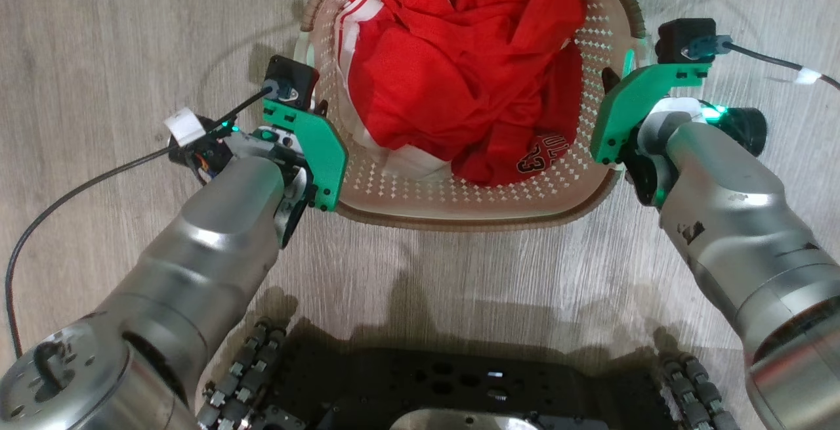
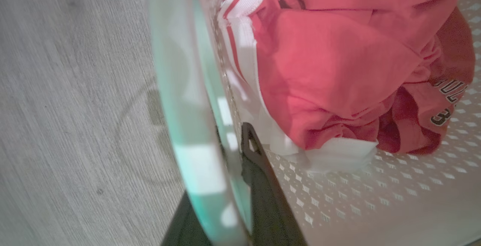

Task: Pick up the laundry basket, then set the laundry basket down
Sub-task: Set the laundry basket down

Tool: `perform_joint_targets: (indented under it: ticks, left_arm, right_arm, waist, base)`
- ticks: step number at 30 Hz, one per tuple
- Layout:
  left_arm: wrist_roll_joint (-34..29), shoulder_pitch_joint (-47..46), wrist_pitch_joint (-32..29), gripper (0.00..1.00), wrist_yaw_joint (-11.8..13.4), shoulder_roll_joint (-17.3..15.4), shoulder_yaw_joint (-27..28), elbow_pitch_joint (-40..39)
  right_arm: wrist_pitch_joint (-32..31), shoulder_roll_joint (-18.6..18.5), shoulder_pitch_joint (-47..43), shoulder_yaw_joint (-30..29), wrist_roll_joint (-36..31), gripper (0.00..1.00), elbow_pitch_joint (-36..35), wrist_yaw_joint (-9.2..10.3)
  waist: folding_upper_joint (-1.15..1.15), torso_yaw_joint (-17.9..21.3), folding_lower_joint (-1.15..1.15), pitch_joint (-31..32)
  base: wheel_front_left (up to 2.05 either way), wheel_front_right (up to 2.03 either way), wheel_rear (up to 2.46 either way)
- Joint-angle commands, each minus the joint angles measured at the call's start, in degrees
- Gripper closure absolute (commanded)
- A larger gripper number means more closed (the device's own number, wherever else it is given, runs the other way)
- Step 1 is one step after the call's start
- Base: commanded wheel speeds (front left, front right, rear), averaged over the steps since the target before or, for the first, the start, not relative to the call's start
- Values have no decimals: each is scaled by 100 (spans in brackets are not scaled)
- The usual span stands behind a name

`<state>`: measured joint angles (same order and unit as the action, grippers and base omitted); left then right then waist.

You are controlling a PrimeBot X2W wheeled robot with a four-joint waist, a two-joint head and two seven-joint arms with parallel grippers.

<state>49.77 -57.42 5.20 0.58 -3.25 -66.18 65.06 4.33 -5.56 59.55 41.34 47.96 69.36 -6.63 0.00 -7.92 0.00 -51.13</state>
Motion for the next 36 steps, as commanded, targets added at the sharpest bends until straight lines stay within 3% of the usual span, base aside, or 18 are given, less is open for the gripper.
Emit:
perform_joint_targets:
  ticks: [1, 2, 3, 4, 15, 23, 36]
  left_arm:
    - [-29, -18, 91, 100, -6, 36, -78, -177]
    - [-7, -29, 122, 69, 34, 36, -92, -175]
    - [7, -38, 159, 12, 68, 36, -113, -175]
    - [14, -44, 164, 0, 96, 36, -147, -162]
    - [152, -59, 109, 0, 282, 37, -390, -70]
    - [342, -16, 22, 0, 350, 37, -460, -56]
    - [553, 196, -59, 0, 386, 37, -549, 68]
  right_arm:
    - [116, 269, -105, 131, -6, 93, -111, -86]
    - [144, 269, -93, 133, -4, 44, -71, -86]
    - [157, 269, -88, 131, 8, 0, -33, -86]
    - [166, 269, -84, 127, 25, 0, -1, -86]
    - [34, 269, -70, 226, 188, 0, 179, -86]
    - [-11, 269, 61, 335, -108, 0, 424, -86]
    - [-301, 269, -190, -210, -739, 0, 458, -86]
  waist:
    - [0, -6, 0, 3]
    - [0, -13, 0, 6]
    - [0, -19, 0, 11]
    - [0, -25, 0, 17]
    - [0, -62, 0, 111]
    - [0, -83, 0, 210]
    - [0, -60, 0, 716]
  base:
    - [0, 0, 0]
    - [0, 0, 0]
    - [0, 0, 0]
    - [0, 0, 0]
    - [0, 0, 0]
    - [0, 0, 0]
    - [0, 0, 0]
